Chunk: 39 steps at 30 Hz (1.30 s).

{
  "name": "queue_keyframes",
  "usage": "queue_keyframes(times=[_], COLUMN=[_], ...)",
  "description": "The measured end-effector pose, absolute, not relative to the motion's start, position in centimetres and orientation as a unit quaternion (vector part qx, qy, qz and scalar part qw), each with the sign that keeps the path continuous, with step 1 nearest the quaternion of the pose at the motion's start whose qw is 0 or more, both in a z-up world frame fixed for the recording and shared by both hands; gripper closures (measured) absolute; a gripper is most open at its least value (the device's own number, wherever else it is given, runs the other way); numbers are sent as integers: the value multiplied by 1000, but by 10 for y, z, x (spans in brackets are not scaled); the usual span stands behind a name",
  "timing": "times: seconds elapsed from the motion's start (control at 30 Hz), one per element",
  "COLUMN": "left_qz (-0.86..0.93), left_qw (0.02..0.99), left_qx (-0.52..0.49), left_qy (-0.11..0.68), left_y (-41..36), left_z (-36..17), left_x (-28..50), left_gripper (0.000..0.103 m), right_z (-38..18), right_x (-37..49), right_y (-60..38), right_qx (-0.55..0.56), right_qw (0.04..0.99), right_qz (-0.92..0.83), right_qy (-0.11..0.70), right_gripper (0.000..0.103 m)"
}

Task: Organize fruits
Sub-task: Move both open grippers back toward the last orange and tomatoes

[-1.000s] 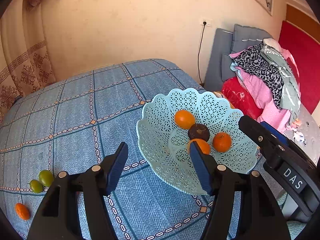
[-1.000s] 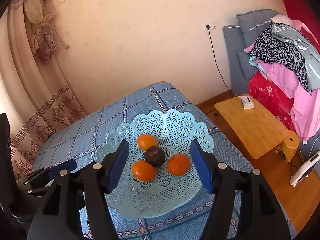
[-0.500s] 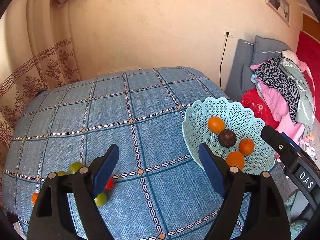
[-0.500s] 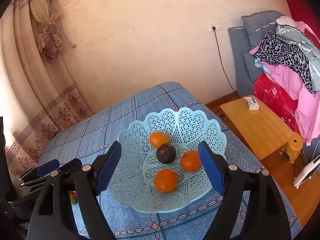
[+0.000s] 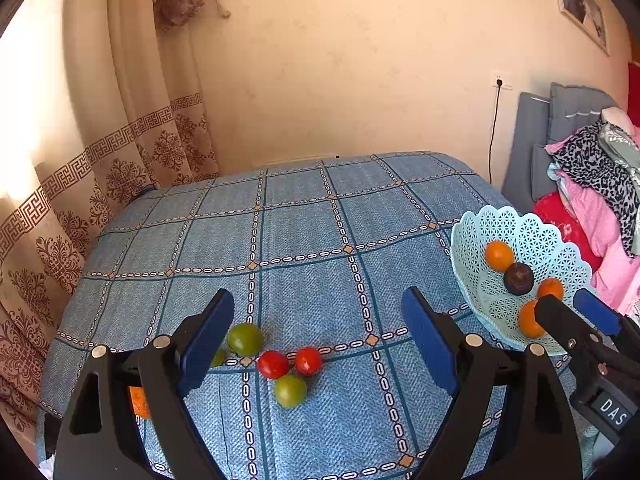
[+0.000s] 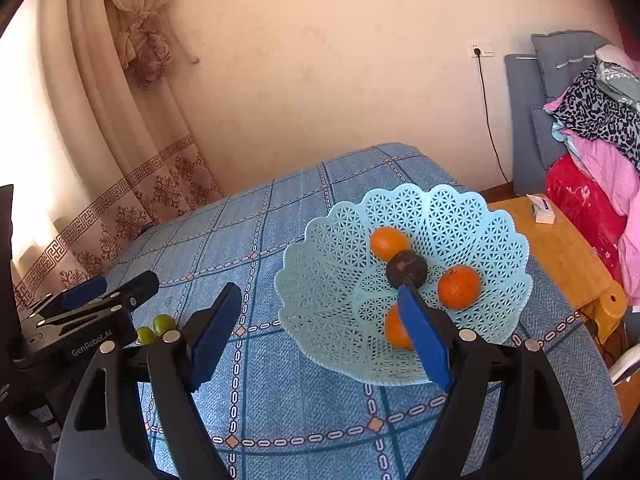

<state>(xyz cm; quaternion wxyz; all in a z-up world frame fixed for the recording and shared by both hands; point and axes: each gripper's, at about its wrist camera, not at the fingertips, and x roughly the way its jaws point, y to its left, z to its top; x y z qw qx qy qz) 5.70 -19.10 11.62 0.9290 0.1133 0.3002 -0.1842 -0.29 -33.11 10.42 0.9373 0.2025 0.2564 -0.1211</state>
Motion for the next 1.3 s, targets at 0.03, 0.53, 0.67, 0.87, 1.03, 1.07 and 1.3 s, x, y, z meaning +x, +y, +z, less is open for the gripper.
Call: queue_keyframes(times=[0.03,0.53,0.67,0.87,1.03,1.07,1.3], left_qz=[-182,-148,-140,-128,-114,-110,-86], left_qw=[930,937,937,936,935,935,929], left_qx=[113,97,89,82,74,74,79], left_qy=[300,302,309,316,327,330,351], left_y=[-188,-147,-135,-114,-91,-86,-51], left_z=[116,107,104,97,87,85,63], left_x=[57,65,70,77,81,81,83], left_gripper=[18,18,18,18,18,18,18], right_z=[103,94,90,84,77,75,64], right_x=[-1,20,28,41,51,53,67], right_y=[-327,-278,-265,-245,-228,-225,-204], right_qx=[198,156,147,134,122,120,107], right_qw=[938,941,940,939,936,935,930], right_qz=[-117,-77,-66,-50,-37,-34,-16], right_qy=[260,291,301,314,329,331,351], right_gripper=[21,21,21,21,21,21,21])
